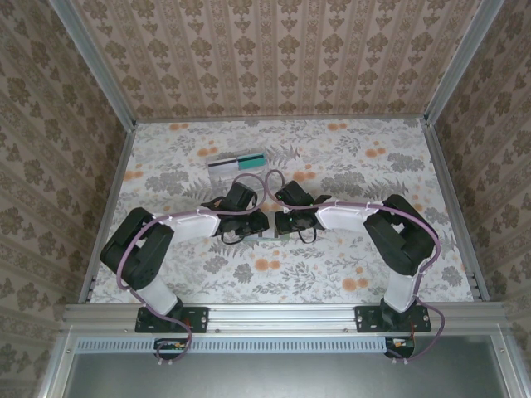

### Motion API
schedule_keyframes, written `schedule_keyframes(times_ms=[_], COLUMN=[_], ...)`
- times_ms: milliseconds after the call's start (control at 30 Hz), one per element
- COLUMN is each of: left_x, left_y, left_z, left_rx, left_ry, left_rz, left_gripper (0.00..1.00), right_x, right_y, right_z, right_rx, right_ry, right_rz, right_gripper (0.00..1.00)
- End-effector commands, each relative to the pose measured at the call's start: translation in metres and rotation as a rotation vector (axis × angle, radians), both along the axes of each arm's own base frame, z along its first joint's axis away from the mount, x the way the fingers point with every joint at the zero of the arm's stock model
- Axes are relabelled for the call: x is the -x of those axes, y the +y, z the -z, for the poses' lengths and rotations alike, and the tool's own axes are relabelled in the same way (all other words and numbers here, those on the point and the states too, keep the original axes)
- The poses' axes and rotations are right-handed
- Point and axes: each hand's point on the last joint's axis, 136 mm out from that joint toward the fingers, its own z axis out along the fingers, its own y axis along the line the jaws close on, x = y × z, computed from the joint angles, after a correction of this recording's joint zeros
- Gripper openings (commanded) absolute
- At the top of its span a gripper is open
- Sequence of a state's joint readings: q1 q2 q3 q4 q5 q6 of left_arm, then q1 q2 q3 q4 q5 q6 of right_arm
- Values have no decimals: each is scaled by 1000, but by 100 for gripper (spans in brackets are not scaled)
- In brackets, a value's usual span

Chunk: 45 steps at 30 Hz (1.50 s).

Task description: Take the credit cards out of the card holder

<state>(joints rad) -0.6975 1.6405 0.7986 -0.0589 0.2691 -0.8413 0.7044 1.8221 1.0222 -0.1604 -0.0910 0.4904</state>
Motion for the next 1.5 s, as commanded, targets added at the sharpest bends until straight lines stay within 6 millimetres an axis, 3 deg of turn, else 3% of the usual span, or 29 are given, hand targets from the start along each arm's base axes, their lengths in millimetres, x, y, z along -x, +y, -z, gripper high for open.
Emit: schedule_keyframes(times_ms=[0, 167, 400, 633, 933, 1167, 1467], left_x=[3, 4, 5, 6, 3, 4, 6], left_y=[11, 27, 19, 19, 15, 14, 11], left_z=[7, 6, 13, 14, 3, 6, 13], left_rx=[-60, -151, -127, -122, -90, -81, -62], left_ry=[27, 6, 30, 31, 5, 11, 35], left_rz=[0, -14, 6, 4, 7, 11, 10], left_gripper=[21, 21, 21, 21, 21, 21, 21], right_x=[9, 9, 7, 5, 10, 9, 11], right_y=[4, 2, 4, -7, -10, -11, 4], right_z=[11, 11, -4, -23, -3, 12, 13], right_rx=[9, 16, 5, 40, 62, 93, 57], right_ry=[49, 46, 20, -25, 13, 39, 45], right_rz=[-12, -9, -13, -10, -12, -8, -29], right_gripper=[12, 12, 14, 16, 14, 12, 12])
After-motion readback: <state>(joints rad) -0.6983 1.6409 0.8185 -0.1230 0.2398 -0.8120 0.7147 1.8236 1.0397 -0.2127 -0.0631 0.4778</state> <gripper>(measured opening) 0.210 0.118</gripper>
